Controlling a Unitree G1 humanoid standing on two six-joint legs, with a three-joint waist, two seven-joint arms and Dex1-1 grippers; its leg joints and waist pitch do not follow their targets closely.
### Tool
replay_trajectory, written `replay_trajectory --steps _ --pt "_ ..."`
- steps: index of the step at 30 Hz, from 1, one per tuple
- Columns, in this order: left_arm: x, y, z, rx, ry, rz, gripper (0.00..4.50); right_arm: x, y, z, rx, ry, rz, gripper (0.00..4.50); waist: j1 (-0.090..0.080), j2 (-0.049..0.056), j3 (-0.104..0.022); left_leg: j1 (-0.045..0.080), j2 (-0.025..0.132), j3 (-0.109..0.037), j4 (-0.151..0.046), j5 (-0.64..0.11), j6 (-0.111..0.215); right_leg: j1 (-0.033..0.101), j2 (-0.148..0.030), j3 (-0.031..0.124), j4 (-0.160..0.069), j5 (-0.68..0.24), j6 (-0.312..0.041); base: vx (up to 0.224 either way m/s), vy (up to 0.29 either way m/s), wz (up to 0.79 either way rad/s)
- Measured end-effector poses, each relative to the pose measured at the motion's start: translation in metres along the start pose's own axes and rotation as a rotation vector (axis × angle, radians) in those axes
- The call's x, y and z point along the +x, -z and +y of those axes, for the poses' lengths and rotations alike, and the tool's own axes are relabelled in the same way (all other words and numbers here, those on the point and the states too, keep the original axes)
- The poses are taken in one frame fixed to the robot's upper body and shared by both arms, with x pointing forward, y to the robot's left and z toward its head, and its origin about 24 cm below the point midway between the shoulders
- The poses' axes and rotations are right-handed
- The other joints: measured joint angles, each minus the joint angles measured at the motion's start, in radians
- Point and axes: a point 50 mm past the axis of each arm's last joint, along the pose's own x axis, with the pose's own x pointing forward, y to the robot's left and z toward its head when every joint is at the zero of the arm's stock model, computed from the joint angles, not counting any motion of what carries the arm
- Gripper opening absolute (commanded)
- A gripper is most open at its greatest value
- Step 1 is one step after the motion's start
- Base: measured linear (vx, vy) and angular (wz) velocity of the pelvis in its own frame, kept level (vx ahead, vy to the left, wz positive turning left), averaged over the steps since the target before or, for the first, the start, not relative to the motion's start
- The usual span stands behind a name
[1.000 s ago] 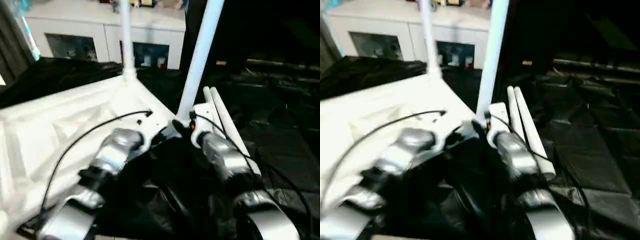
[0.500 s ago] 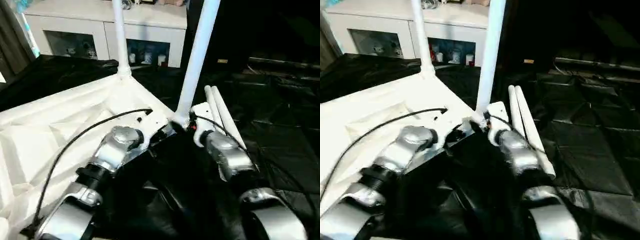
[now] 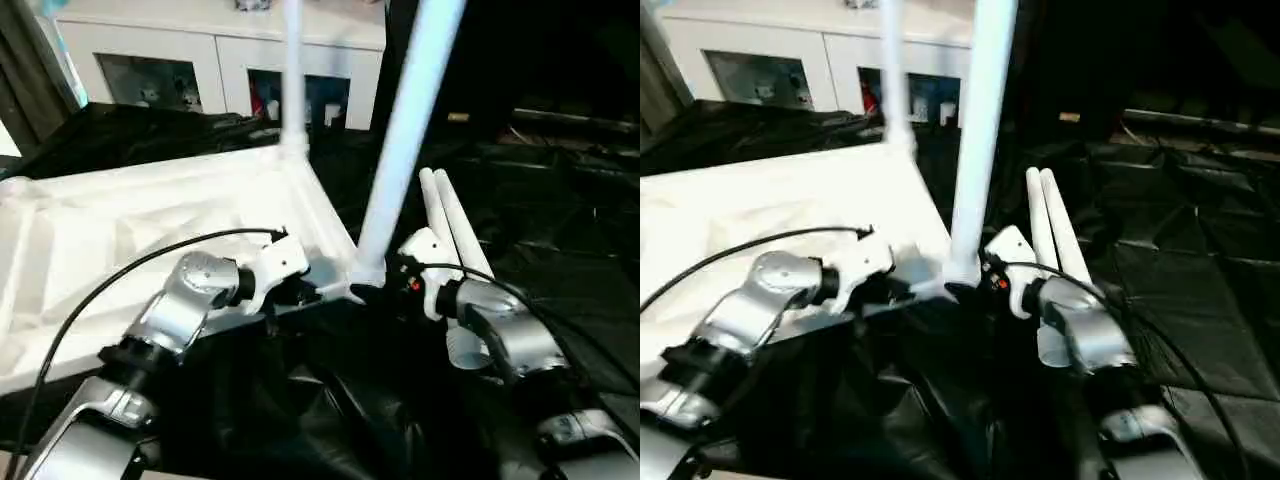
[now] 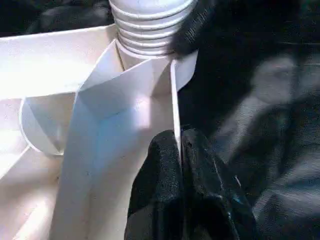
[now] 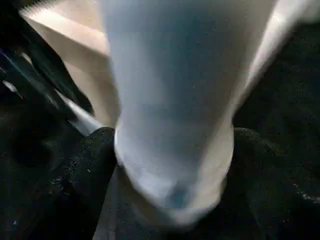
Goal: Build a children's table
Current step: Rotate leg to tighten
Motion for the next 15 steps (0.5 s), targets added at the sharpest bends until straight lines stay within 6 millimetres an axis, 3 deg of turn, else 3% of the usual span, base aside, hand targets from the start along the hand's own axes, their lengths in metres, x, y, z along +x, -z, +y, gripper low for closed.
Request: replay_trajectory --steps 4,5,15 --pt "-0.0005 0.0003 -0.0041 0.007 0.039 -0.004 0.00 -0.0011 -0.0026 0.0033 -0.001 -0.054 -0.003 3.82 0.003 0.000 0.000 0.000 0.000 0.000 0.000 0.000 0.000 0.000 0.000 0.000 0.000 0.000 0.000 0.000 0.000 0.00" --pt "-0.0008 0.0004 -0.0046 0.009 0.041 -0.005 0.00 -0.0016 -0.0016 0.0041 0.004 -0.063 0.000 3.57 0.003 0.000 0.000 0.000 0.000 0.000 0.000 0.000 0.000 0.000 0.000 0.000 0.000 0.000 0.000 0.000 0.000 0.00" --pt "-0.0023 0.0016 -0.0061 0.010 0.049 -0.003 0.00 -0.0049 -0.0007 0.0065 -0.002 -0.100 0.022 2.82 0.002 0.000 0.000 0.001 0.000 0.000 0.000 0.000 0.000 0.000 0.000 0.000 0.000 0.000 0.000 0.000 0.000 0.00"
